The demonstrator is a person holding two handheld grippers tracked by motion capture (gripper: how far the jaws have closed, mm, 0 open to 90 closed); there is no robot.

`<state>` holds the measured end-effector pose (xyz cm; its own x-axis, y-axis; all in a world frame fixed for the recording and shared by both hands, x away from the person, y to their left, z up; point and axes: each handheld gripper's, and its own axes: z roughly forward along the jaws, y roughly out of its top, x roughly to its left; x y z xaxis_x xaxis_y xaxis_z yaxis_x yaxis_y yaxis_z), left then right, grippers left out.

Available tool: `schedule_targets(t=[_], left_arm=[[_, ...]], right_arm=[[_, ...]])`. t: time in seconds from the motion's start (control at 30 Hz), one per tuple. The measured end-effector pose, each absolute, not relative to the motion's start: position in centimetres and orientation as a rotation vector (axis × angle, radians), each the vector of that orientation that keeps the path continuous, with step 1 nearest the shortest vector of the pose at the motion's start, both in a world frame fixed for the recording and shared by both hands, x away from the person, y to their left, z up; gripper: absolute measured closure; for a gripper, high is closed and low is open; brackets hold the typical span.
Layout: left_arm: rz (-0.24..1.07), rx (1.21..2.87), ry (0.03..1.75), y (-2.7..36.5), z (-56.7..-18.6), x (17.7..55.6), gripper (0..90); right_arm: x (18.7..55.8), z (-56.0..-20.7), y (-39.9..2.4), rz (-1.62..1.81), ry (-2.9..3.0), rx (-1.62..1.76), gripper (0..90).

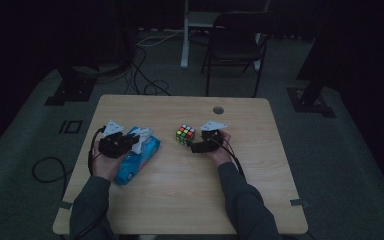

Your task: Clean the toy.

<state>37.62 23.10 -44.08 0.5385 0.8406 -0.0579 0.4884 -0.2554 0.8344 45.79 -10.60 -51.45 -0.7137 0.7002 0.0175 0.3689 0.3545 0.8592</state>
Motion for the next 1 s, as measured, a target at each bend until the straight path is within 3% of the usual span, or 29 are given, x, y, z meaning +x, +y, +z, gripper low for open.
schedule_targets(t=[0.63, 0.8, 1.0], left_arm=[[0.487, 1.915, 1.089, 23.1, -44.6, 38.0, 80.2], [0.485, 1.912, 1.089, 23.2, -44.7, 38.0, 80.1], [0.483, 1.907, 1.090, 23.2, -44.7, 38.0, 80.2]], right_arm=[[49.1, -53.4, -6.9, 1.164, 2.370, 0.915, 17.3], [49.0, -53.7, -6.5, 1.163, 2.356, 0.913, 31.5], [48.8, -53.7, -6.3, 1.164, 2.346, 0.909, 33.1]])
